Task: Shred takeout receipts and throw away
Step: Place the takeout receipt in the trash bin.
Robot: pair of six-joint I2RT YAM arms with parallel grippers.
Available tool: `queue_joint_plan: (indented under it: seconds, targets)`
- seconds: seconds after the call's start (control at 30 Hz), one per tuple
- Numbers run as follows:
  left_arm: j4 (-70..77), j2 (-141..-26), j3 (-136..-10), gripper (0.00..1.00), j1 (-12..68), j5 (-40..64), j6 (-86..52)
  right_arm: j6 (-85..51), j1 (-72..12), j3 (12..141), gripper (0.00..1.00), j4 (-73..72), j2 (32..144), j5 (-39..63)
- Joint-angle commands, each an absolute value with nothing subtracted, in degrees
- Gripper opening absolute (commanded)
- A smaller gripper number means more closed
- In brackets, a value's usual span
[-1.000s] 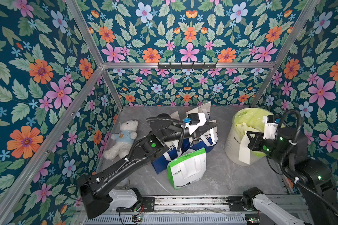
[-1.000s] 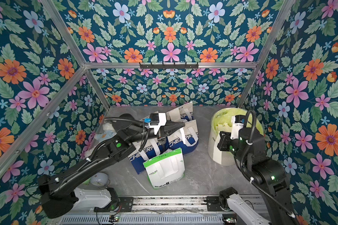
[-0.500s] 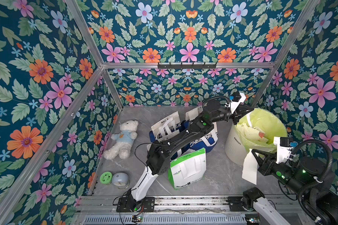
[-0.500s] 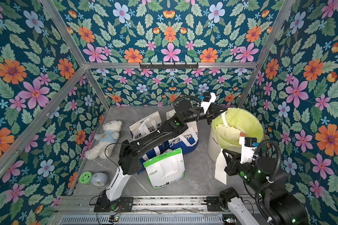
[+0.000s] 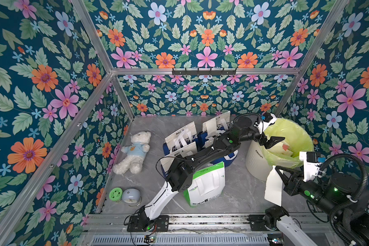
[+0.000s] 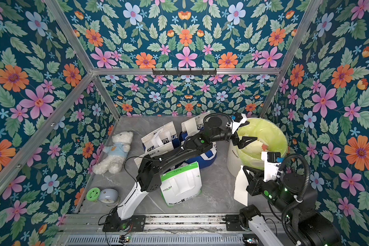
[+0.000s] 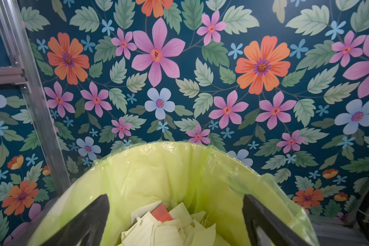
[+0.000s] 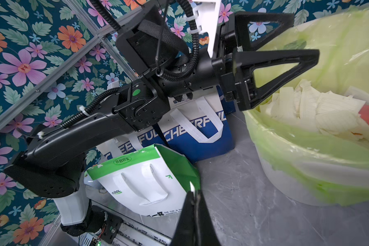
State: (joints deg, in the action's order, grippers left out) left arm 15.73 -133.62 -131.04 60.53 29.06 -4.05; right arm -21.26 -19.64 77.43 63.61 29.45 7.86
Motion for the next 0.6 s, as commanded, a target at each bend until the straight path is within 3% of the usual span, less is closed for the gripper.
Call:
queue_joint_plan:
  seconds: [0.0,0.2,0.4,0.57]
  targets:
    - [14.89,-131.21,-130.18,0.99,60.38,27.69,-0.43,-22.12,-19.68,77.99,0.0,64.25,30.28,5.14]
    - [17.06,-119.46,-118.68,0.99,59.72,27.29,-0.47,-23.1,-19.64,78.94,0.0,61.58,33.51,3.46]
    - [25.56,-99.28,-92.78,0.99,56.76,30.43,-7.12,-24.41,-19.63,78.39,0.0,55.11,38.58,8.9]
    - [29.14,-84.65,-75.55,1.0,55.13,32.19,-12.22,-26.87,-19.63,73.39,0.0,39.74,39.14,16.06]
